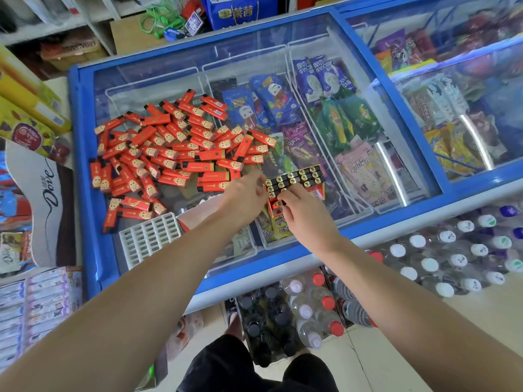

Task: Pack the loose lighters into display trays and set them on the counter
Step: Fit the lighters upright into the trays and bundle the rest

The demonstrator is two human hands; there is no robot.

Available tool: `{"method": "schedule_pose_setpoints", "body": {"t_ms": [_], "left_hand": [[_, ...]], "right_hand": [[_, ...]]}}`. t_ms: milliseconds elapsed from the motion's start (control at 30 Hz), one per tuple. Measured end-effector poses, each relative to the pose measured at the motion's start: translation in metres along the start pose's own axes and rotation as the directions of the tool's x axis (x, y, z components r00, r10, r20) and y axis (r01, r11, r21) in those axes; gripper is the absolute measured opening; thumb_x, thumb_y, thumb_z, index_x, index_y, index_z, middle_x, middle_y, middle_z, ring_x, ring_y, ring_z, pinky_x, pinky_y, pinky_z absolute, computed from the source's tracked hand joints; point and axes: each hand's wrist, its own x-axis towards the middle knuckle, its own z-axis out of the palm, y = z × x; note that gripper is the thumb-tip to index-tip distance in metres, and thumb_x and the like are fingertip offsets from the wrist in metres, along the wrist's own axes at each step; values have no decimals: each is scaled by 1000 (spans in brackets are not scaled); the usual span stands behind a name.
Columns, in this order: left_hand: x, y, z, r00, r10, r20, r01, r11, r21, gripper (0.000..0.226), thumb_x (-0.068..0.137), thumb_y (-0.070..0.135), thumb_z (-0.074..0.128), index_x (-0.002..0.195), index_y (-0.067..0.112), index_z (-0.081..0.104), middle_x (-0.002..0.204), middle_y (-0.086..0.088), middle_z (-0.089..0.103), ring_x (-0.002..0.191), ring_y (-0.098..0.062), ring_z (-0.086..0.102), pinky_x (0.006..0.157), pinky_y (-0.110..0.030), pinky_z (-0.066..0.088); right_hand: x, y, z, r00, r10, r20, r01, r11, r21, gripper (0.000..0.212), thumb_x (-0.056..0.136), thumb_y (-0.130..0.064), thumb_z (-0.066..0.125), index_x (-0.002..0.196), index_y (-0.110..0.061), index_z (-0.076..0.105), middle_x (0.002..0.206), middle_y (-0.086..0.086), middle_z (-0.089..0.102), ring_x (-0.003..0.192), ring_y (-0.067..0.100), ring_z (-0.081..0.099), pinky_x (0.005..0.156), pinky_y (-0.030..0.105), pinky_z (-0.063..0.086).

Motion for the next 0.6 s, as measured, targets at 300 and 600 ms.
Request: {"method": "schedule_pose_setpoints", "body": {"t_ms": [300, 600], "left_hand": [[5, -2, 7, 1000, 14, -17, -14, 1000, 7, 20, 96, 10, 59, 114, 18, 58, 82, 1, 74, 81, -17, 71, 64, -26, 51], [3, -5, 0, 1000, 21, 0, -21, 1000, -10, 20, 101, 21, 57, 120, 19, 62, 85, 2, 74, 79, -16, 70, 55, -19, 43]], "right_hand": [[1, -4, -7, 998, -45, -39, 40, 992, -120, 15, 85, -3, 73, 98, -10, 68, 87, 6, 59, 62, 22, 59, 44, 23, 36], [3, -6, -2, 992, -109, -70, 97, 983, -157, 10, 84, -6, 74, 93, -10, 69, 84, 4, 59, 67, 20, 58, 52, 24, 38]]}}
